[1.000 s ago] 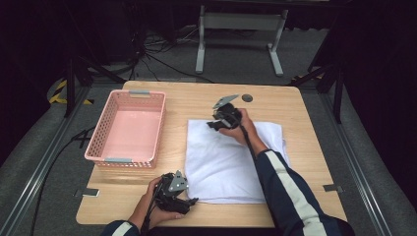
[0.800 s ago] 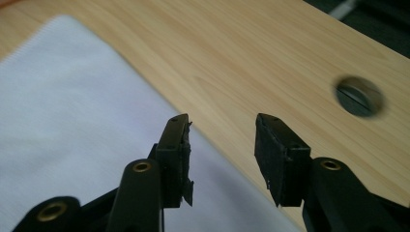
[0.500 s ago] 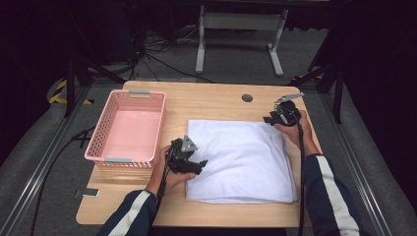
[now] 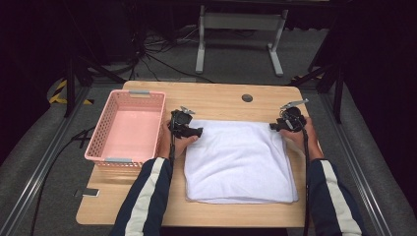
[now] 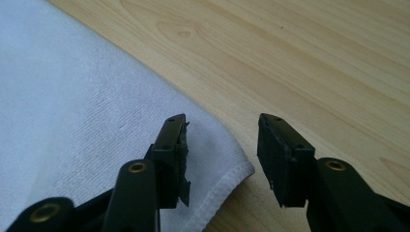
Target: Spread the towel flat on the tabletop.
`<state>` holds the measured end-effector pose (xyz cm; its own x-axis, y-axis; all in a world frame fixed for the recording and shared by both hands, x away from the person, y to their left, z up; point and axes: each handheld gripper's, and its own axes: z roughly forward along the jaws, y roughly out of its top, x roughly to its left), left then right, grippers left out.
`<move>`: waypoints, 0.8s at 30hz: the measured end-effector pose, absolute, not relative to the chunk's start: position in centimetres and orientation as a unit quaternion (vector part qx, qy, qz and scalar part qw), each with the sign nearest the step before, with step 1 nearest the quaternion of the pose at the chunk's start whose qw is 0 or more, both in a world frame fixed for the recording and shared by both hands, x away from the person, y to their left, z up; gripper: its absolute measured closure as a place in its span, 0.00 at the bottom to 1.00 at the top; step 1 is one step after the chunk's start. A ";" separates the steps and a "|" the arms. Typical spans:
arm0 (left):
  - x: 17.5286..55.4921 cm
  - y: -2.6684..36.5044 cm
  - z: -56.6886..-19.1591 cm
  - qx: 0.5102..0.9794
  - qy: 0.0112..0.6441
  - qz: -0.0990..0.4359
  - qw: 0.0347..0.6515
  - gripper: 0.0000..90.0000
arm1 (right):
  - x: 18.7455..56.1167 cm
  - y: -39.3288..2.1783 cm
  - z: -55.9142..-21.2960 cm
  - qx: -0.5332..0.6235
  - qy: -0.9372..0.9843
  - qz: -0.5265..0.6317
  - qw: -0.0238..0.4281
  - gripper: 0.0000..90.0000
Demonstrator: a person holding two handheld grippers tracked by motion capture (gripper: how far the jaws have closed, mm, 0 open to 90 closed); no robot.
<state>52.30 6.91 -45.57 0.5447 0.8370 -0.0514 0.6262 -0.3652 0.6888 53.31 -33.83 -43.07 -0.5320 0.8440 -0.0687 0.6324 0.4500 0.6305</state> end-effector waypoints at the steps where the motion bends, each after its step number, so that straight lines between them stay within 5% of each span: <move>1: 52.7 7.0 -45.8 0.809 0.459 0.150 0.336 0.27 | 53.3 -33.8 -43.2 0.445 0.830 0.277 0.190 0.60; 14: 55.0 6.6 -46.5 0.802 0.473 0.148 0.333 0.25 | 53.4 -34.6 -44.6 0.466 0.818 0.294 0.166 0.54; 17: 54.8 6.5 -46.2 0.814 0.449 0.147 0.337 0.41 | 53.3 -34.7 -44.6 0.464 0.818 0.297 0.165 0.55; 21: 54.5 6.0 -45.9 0.822 0.439 0.119 0.342 0.74 | 53.1 -34.4 -44.6 0.450 0.825 0.306 0.151 0.76; 24: 54.1 5.5 -45.7 0.827 0.431 0.132 0.336 0.88 | 53.0 -34.4 -44.6 0.445 0.827 0.313 0.145 0.87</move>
